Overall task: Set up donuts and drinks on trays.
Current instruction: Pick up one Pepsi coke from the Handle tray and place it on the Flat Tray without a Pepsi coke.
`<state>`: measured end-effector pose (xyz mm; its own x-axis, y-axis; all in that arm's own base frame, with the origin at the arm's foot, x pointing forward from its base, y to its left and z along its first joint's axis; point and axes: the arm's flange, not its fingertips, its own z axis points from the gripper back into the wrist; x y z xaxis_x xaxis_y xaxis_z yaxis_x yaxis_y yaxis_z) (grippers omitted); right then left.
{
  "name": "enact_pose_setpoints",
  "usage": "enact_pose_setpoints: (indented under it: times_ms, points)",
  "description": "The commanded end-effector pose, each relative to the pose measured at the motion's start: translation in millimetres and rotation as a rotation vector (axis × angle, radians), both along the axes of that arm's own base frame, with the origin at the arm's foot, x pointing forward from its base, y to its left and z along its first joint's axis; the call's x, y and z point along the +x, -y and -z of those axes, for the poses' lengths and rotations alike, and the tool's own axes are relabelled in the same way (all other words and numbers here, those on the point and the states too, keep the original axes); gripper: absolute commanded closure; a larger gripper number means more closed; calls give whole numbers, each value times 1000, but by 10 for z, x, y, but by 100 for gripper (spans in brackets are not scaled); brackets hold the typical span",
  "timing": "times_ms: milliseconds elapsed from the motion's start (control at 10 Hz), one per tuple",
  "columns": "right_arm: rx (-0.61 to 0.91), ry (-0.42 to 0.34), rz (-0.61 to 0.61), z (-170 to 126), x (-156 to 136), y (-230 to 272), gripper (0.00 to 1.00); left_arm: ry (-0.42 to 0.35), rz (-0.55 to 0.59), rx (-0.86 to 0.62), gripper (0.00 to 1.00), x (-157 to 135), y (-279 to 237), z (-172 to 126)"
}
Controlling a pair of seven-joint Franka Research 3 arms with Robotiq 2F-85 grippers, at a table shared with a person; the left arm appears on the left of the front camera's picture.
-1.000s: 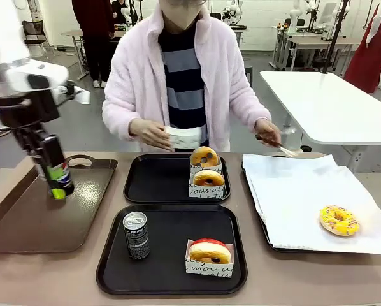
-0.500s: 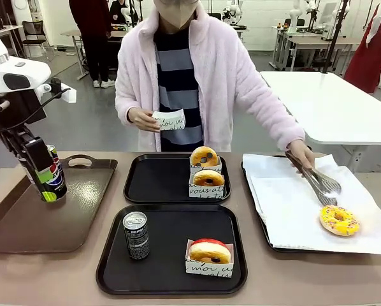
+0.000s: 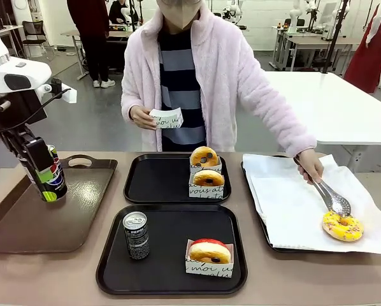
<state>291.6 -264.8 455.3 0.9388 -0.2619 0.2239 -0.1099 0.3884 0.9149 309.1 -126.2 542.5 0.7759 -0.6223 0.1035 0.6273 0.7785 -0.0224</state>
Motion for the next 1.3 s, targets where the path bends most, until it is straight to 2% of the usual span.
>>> enact_pose_setpoints:
  times_ms: [0,300,500,1200]
  points:
    - [1,15,4,-7,-2,-1,0,3,-12,6,41,93,1,13]
    - [1,15,4,-7,-2,-1,0,-15,-25,23,41,180,-5,37]
    - [1,15,4,-7,-2,-1,0,0,-40,27,41,302,45,39]
    - [1,15,4,-7,-2,-1,0,-17,-109,72,41,1215,455,222]
